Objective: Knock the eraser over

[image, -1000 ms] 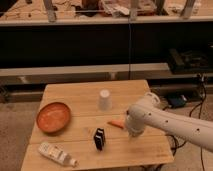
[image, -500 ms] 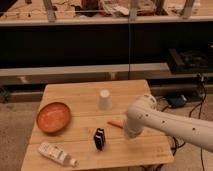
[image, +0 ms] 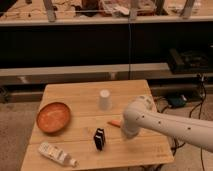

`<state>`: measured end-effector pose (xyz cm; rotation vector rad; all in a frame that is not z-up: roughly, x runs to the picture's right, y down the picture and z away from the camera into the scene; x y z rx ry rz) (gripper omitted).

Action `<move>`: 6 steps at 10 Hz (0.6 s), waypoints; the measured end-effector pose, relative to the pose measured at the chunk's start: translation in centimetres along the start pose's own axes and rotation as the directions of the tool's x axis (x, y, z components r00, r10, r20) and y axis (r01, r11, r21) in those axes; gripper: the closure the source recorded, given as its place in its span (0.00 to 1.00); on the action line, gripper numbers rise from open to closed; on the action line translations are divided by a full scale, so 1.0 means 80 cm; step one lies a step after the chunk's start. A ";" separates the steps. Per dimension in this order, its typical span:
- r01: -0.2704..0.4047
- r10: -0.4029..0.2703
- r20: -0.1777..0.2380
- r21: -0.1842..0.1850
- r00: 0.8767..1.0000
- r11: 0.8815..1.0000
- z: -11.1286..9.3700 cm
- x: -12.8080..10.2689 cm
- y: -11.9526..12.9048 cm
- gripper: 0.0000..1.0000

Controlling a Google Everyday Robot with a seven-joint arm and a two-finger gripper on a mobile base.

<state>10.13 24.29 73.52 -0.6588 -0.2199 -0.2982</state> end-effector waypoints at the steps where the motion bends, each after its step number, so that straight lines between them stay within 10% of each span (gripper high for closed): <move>1: -0.002 0.002 0.000 -0.001 1.000 1.000 0.002 -0.001 0.001 1.00; 6: 0.029 -0.029 0.003 -0.012 1.000 1.000 0.010 -0.022 -0.005 1.00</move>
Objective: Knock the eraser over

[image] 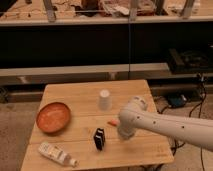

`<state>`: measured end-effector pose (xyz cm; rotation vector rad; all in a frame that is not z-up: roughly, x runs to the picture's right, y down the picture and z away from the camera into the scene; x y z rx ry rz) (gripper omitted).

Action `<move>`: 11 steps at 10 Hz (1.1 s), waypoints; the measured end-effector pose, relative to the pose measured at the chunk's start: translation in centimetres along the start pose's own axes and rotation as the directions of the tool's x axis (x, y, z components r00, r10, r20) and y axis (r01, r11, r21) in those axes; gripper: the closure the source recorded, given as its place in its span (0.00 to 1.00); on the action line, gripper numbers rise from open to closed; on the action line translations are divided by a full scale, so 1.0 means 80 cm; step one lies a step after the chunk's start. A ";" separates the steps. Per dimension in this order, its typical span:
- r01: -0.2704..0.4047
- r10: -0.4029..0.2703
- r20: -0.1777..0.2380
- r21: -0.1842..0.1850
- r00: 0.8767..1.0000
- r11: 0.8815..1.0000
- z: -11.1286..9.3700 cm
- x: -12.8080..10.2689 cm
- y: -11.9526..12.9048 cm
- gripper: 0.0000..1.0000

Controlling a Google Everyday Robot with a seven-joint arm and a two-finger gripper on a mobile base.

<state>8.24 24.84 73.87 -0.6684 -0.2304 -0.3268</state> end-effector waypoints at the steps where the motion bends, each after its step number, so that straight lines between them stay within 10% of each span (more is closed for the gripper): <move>1: 0.005 -0.005 0.000 -0.002 1.000 1.000 0.001 -0.002 -0.001 1.00; 11: 0.037 -0.038 -0.025 -0.020 0.999 0.999 0.016 -0.053 -0.019 1.00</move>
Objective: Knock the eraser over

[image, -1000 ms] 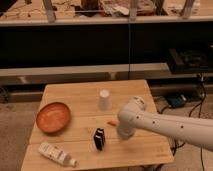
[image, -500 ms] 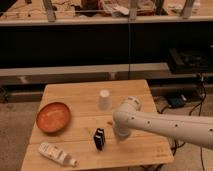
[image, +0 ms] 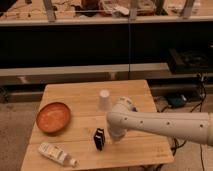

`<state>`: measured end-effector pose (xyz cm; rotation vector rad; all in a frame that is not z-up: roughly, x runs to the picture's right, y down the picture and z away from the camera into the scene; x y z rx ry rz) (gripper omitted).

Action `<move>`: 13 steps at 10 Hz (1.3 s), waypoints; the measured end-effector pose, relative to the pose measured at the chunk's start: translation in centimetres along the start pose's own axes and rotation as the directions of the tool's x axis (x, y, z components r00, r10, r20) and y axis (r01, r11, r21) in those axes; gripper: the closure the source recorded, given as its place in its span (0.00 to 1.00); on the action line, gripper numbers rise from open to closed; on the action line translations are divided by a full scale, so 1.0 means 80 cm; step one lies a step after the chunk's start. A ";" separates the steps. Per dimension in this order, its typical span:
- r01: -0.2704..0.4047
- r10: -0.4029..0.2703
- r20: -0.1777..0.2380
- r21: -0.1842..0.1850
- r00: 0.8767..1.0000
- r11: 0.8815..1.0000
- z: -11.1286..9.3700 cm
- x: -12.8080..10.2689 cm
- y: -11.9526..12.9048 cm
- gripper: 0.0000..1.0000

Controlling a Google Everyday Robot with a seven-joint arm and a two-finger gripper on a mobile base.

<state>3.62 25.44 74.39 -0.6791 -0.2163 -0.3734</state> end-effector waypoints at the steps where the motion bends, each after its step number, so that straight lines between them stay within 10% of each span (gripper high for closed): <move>1: 0.003 -0.003 -0.007 -0.004 1.000 1.000 0.002 -0.005 -0.002 1.00; 13: -0.002 0.002 -0.053 -0.002 0.999 1.000 -0.001 -0.045 -0.070 1.00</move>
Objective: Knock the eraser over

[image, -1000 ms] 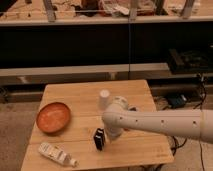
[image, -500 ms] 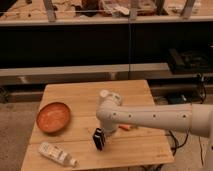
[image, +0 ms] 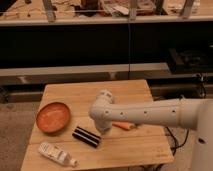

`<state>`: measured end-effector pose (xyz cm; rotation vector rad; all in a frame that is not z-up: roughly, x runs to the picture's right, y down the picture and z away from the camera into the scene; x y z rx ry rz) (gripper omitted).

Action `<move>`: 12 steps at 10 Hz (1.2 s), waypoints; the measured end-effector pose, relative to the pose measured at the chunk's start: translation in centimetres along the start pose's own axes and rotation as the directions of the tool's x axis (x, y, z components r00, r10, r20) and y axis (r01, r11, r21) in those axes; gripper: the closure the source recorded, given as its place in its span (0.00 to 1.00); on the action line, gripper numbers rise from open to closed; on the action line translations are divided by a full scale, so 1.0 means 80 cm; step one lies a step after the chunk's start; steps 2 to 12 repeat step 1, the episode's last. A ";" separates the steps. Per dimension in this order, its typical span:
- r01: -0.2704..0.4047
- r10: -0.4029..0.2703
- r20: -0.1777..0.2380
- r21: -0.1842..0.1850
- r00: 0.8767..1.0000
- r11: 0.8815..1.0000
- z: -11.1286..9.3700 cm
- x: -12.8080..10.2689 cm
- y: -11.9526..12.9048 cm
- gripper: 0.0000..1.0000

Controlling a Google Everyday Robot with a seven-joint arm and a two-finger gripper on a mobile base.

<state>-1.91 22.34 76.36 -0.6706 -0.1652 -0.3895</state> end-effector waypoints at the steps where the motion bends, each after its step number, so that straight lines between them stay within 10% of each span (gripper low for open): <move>1: 0.004 -0.004 0.008 0.004 1.000 1.000 0.001 -0.005 -0.003 1.00; 12: 0.004 -0.004 0.008 0.004 1.000 1.000 0.001 -0.005 -0.003 1.00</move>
